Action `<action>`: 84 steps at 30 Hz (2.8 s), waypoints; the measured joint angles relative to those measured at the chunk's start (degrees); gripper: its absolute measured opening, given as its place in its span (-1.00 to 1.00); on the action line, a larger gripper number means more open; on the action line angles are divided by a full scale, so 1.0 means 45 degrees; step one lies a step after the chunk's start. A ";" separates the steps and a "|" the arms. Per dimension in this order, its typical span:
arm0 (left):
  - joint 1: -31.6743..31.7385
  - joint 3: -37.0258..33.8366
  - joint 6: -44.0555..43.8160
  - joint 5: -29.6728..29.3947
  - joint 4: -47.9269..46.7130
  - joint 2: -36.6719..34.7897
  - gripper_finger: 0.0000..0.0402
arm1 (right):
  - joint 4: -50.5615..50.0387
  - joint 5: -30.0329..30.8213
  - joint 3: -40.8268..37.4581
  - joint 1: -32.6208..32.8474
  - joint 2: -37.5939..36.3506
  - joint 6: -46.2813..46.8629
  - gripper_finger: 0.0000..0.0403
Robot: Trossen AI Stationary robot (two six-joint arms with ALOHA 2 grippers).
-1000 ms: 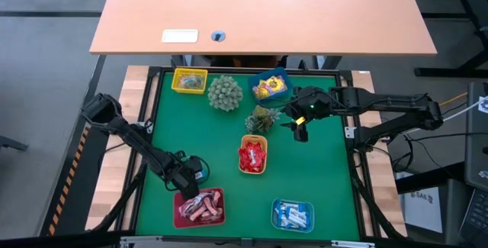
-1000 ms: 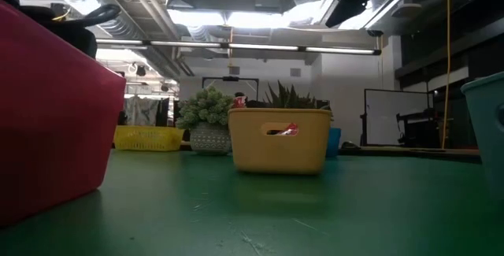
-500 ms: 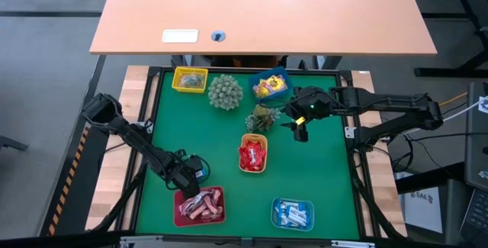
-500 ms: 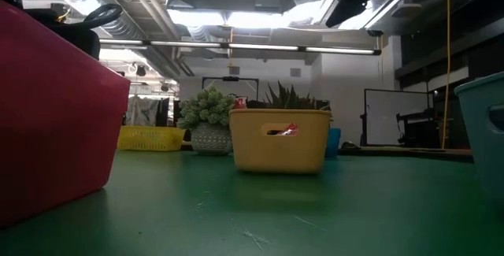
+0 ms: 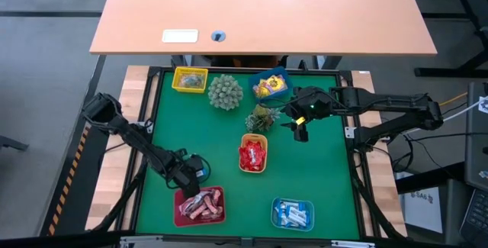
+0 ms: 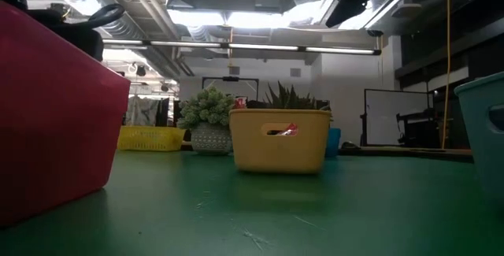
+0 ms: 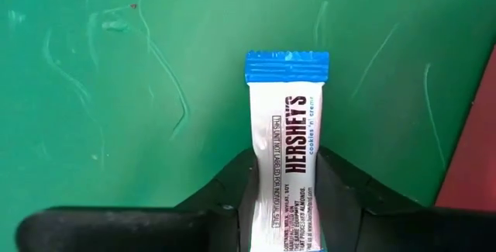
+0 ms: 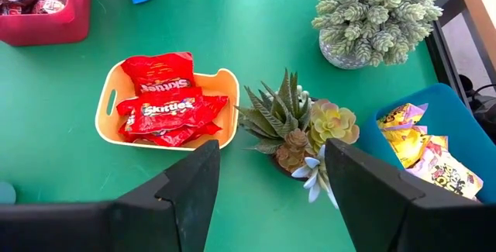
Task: Sort candy
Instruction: Put the blue chocolate bar into the light blue bin
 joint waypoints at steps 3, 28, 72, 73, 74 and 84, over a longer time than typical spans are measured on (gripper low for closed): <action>0.0182 0.0000 0.0018 0.0124 0.0126 -0.0005 -0.55 | 0.0000 0.0004 0.0000 0.0000 0.0000 0.0000 0.16; 0.2150 -0.0019 0.0854 0.0029 0.1894 0.0049 -0.56 | 0.0004 -0.0001 0.0000 0.0000 0.0000 0.0000 0.16; 0.4903 0.0000 0.7750 -0.0291 1.0455 0.0034 -0.56 | 0.0208 -0.2218 0.0000 0.0000 0.1048 0.3839 0.16; 0.4899 0.0000 0.7840 -0.0291 1.0529 0.0034 -0.56 | 0.0212 -0.2231 -0.0001 -0.0005 0.1169 0.3857 0.16; 0.4900 0.0000 0.7895 -0.0291 1.0611 0.0034 -0.56 | 0.0211 -0.2231 -0.0002 -0.0005 0.1249 0.3865 0.16; 0.4894 0.0000 0.8720 -0.1045 1.2053 0.0029 -0.56 | 0.1038 -0.2234 -0.0005 -0.0005 0.2001 0.5065 0.16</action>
